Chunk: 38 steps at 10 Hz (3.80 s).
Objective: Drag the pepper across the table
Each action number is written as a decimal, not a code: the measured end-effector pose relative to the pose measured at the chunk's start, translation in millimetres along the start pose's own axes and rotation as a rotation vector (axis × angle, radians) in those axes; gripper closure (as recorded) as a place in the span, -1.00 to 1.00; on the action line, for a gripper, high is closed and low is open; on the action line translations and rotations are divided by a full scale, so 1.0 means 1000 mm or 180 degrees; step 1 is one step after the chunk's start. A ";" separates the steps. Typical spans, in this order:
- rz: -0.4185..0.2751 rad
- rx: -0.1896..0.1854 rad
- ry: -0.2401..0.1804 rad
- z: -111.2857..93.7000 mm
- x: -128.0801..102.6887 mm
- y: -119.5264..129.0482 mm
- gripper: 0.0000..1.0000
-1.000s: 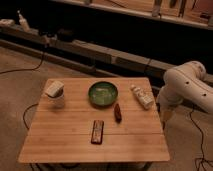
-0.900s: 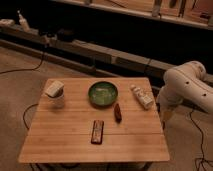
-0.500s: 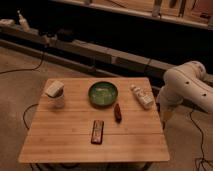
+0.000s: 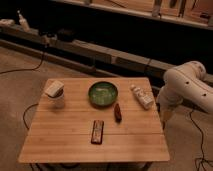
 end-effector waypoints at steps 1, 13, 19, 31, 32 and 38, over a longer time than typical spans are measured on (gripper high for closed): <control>0.0000 0.0000 0.0000 0.000 0.000 0.000 -0.30; -0.0736 -0.0003 -0.0019 -0.004 -0.016 -0.002 -0.30; -0.2416 0.0329 -0.0332 -0.018 -0.059 0.001 -0.30; -0.3793 -0.0287 -0.1056 0.034 -0.079 -0.003 -0.30; -0.3816 -0.0302 -0.1073 0.035 -0.080 -0.003 -0.30; -0.4024 -0.0164 -0.0886 0.041 -0.098 -0.028 -0.30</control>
